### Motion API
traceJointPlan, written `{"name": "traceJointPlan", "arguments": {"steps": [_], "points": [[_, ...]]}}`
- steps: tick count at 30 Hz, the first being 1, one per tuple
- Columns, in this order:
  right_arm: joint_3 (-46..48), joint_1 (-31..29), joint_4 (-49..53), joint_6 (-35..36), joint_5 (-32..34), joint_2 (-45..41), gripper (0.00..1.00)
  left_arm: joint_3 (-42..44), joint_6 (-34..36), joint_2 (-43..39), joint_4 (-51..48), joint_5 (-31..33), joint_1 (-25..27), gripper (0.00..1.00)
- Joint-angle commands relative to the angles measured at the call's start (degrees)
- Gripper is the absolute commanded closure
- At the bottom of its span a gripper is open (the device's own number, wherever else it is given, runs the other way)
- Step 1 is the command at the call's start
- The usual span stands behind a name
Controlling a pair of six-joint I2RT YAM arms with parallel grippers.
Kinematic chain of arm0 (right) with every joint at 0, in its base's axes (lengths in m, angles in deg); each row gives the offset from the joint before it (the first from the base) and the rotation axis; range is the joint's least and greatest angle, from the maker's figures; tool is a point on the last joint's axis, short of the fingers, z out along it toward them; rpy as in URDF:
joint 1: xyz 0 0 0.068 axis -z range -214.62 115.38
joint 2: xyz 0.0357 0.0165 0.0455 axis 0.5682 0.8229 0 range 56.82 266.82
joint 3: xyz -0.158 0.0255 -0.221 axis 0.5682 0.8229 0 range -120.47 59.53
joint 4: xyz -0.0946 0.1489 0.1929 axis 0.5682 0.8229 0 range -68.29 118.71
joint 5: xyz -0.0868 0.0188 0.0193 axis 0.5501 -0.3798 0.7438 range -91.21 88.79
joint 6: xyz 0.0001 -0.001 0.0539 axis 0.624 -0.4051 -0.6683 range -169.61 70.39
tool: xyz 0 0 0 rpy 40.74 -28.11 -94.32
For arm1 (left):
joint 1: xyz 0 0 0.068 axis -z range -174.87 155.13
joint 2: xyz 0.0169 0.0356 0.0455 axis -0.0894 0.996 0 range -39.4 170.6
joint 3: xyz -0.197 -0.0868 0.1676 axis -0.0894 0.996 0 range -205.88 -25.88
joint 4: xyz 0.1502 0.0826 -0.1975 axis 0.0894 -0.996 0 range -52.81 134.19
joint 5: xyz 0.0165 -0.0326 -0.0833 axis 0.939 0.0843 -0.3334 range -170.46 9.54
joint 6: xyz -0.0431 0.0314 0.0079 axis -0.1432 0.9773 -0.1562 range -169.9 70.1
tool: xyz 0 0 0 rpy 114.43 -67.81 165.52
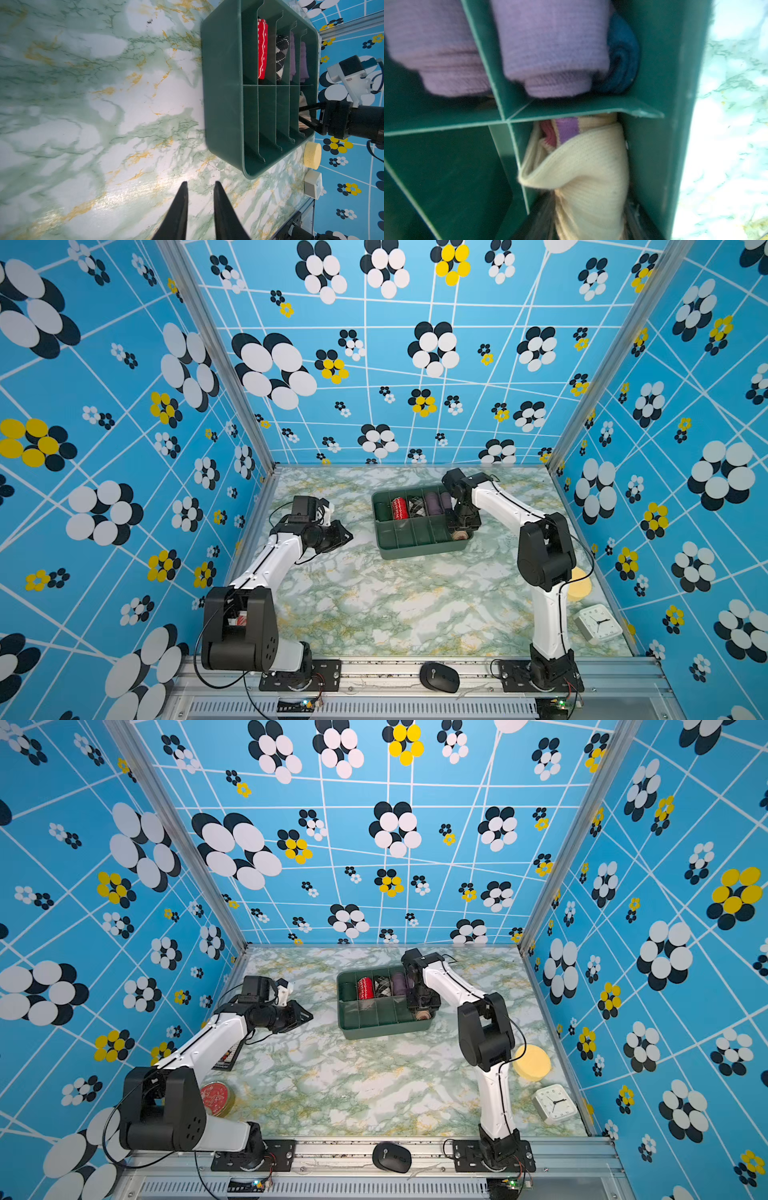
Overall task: Roll the socks
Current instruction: 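Push the roll down into the compartment and open the right gripper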
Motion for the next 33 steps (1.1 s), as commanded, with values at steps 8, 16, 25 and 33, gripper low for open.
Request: {"name": "traceJointPlan", "arguments": {"steps": [8, 16, 25, 33], "points": [[0.78, -0.70, 1.31, 0.19, 2.26, -3.49, 0.44, -0.14, 1.30, -0.58, -1.20, 0.33, -0.67, 0.75], [-0.75, -1.19, 1.75, 0.50, 3.21, -5.97, 0.45, 0.43, 1.31, -0.59, -0.90, 0.59, -0.68, 0.75], [0.41, -2.22, 3.27, 0.99, 0.74, -5.54, 0.92, 0.39, 1.34, -0.41, -0.76, 0.57, -0.68, 0.76], [2.04, -2.61, 4.19, 0.81, -0.15, -3.64, 0.94, 0.48, 1.30, -0.15, -0.55, 0.50, -0.76, 0.76]]}}
